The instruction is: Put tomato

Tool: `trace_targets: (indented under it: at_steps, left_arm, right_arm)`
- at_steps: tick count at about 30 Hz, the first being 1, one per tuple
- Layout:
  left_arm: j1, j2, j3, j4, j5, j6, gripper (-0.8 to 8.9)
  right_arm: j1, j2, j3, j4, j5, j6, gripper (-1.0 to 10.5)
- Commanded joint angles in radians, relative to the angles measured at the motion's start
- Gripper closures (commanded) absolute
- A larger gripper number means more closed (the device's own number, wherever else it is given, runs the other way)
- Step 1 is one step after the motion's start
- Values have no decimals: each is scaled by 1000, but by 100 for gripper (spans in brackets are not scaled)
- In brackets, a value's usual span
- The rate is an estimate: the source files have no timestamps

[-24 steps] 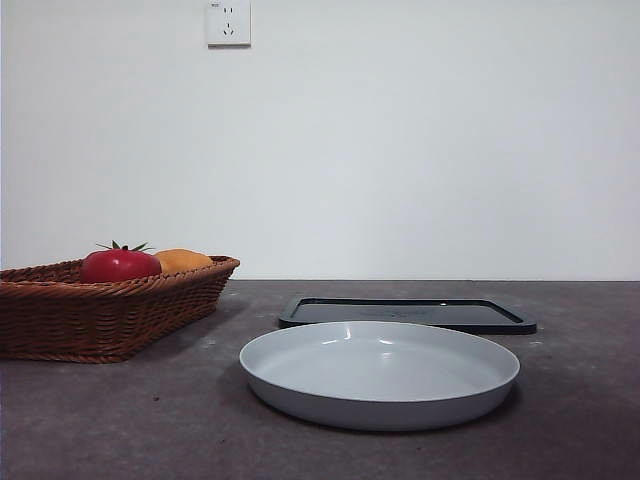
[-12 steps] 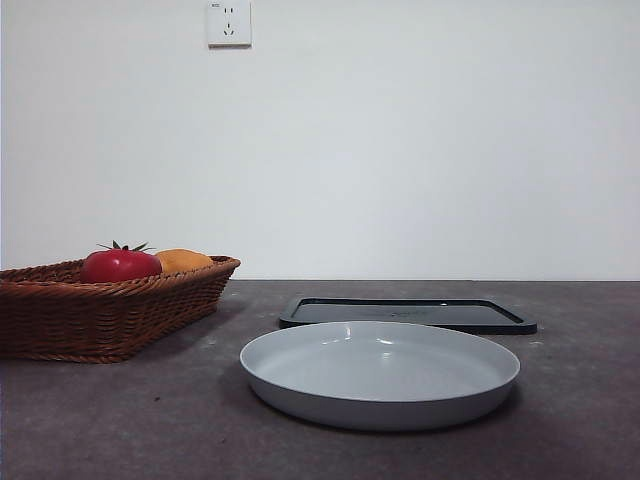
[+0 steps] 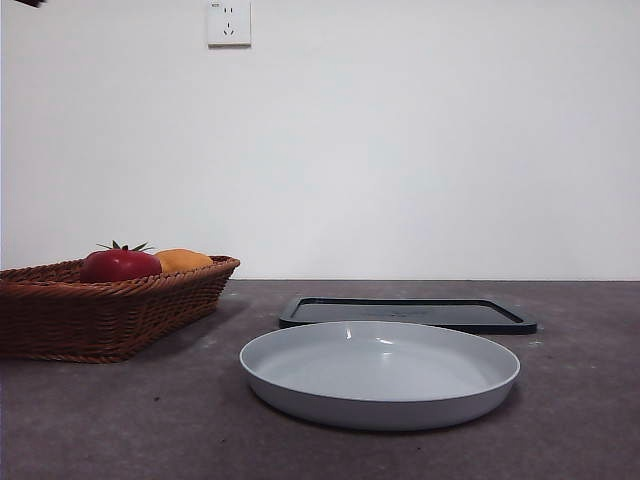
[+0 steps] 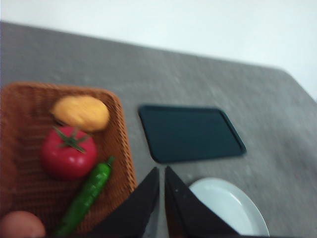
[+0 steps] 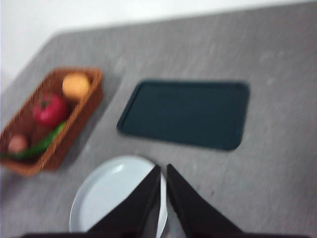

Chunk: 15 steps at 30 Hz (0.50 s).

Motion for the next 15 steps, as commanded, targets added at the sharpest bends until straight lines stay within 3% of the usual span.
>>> trace_targets:
  at_steps: [1, 5, 11, 13, 15]
  left_arm:
    - [-29, 64, 73, -58, 19, 64, 797]
    - [-77, 154, 158, -160, 24, 113, 797]
    - [-98, 202, 189, -191, 24, 105, 778]
    - [-98, 202, 189, -193, 24, 105, 704]
    - [-98, 202, 189, -192, 24, 105, 511]
  right_arm:
    - [38, 57, 66, -66, 5, -68, 935]
    - [92, 122, 106, -90, 4, -105, 935]
    - [117, 153, 107, -85, 4, -110, 935]
    - [117, 153, 107, -87, 4, -110, 935]
    - [117, 153, 107, -87, 4, -110, 934]
